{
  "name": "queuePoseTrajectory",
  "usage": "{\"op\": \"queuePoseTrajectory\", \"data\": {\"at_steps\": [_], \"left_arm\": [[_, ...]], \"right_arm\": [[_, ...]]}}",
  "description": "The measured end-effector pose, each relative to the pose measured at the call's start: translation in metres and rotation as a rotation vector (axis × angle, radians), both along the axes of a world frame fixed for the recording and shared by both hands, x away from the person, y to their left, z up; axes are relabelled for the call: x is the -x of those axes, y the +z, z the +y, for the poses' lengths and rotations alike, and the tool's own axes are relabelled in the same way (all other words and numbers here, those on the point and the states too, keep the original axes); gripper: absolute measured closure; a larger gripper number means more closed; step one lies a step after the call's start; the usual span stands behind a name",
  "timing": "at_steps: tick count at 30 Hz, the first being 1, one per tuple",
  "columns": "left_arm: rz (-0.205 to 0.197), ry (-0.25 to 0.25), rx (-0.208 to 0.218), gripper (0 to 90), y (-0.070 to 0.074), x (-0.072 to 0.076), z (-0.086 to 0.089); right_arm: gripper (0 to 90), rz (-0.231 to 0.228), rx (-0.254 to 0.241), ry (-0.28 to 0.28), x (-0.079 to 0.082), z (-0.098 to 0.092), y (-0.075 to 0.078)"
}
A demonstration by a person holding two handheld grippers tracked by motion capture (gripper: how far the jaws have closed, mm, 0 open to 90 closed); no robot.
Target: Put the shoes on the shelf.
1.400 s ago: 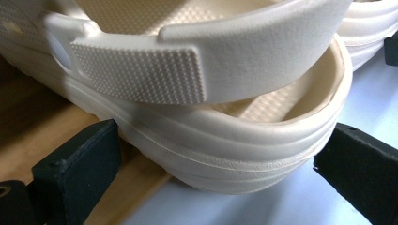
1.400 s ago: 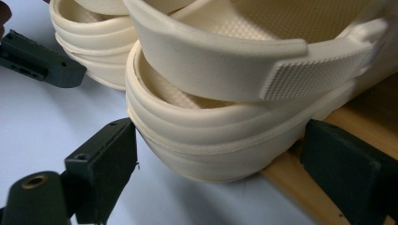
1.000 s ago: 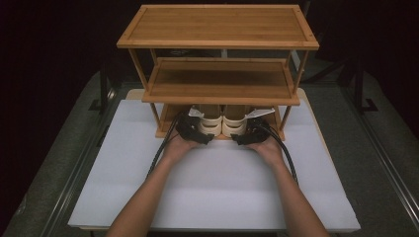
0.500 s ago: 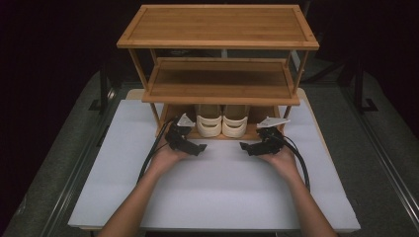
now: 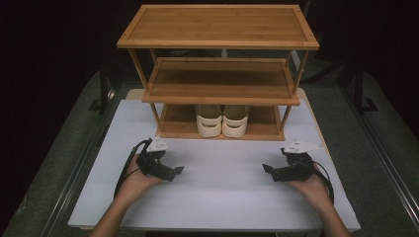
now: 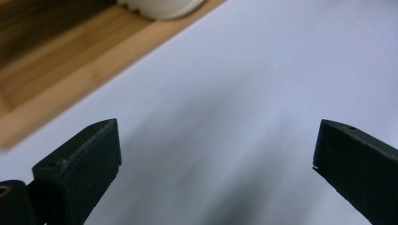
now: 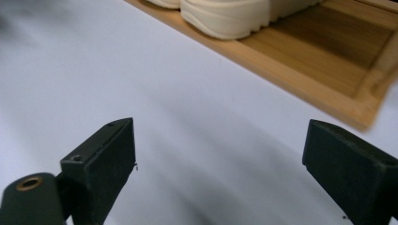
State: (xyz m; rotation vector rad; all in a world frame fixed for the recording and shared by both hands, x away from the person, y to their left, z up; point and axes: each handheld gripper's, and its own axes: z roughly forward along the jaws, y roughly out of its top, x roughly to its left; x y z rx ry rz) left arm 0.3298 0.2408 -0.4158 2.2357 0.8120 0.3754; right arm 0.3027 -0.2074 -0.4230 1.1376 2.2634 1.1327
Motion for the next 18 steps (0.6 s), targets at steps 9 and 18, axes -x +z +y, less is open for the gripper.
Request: {"op": "queuePoseTrajectory", "data": {"at_steps": [9,18], "left_arm": [[-0.001,0.063,-0.024,1.0,-0.013,0.033,0.044],[0.011,0.120,-0.034,0.9,-0.029,0.052,0.074]], "right_arm": [[9.7,0.013,0.033,-0.063,0.035,-0.031,-0.016],[9.7,0.052,0.091,-0.124,0.049,-0.055,-0.033]]}}
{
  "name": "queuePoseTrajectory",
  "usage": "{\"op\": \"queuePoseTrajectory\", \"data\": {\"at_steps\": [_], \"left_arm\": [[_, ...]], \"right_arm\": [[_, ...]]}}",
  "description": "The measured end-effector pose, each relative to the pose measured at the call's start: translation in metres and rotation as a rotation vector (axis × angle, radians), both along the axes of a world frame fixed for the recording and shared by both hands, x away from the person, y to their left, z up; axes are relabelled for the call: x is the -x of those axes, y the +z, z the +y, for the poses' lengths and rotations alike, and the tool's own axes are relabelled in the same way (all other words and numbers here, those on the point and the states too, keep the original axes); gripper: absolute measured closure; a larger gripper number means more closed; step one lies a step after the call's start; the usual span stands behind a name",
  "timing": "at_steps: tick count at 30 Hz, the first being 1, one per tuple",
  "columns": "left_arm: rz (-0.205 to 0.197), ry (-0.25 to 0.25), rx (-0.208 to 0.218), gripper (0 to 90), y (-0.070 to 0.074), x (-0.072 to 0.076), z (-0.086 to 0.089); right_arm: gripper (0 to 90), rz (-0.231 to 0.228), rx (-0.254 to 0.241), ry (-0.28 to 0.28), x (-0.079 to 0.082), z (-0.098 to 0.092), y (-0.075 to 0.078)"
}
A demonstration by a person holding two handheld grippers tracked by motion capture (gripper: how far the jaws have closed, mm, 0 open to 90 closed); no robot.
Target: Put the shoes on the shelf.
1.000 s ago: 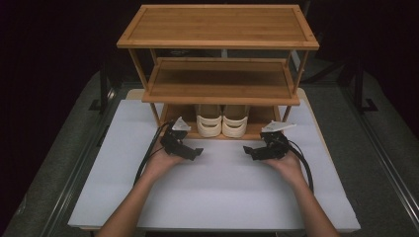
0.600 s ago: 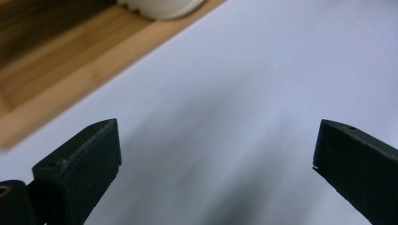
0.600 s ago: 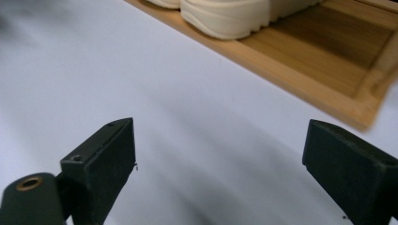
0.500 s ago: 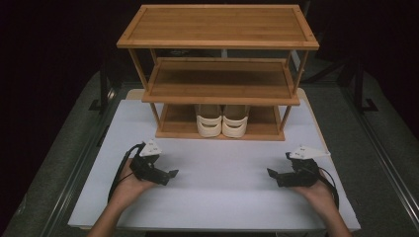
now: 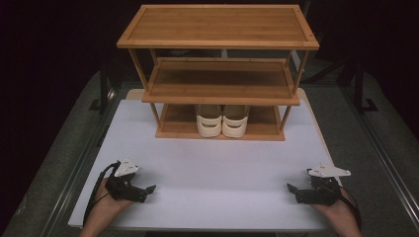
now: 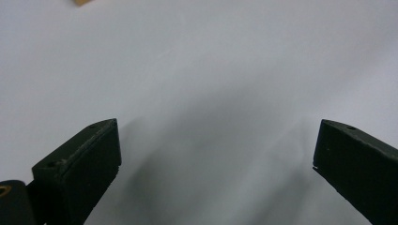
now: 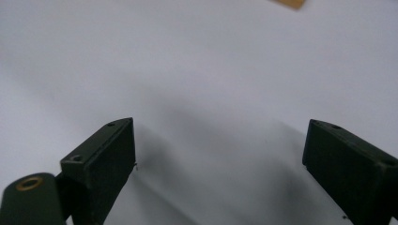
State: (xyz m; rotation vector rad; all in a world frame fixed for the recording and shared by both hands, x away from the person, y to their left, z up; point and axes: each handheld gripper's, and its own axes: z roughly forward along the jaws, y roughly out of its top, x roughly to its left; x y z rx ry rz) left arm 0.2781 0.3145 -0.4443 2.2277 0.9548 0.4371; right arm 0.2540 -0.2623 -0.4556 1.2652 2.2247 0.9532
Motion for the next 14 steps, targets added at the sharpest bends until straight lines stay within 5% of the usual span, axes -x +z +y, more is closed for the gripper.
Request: {"op": "queuePoseTrajectory", "data": {"at_steps": [4,14], "left_arm": [[0.022,0.002,0.015,0.0,-0.0064,-0.0002,0.0047],[0.024,0.003,0.017,0.0,-0.0067,-0.0001,0.0048]], "right_arm": [[9.4,0.045,-0.009,0.000,-0.0036,-0.0012,-0.0019],[9.6,0.044,-0.011,0.000,-0.0035,-0.0013,-0.0020]]}}
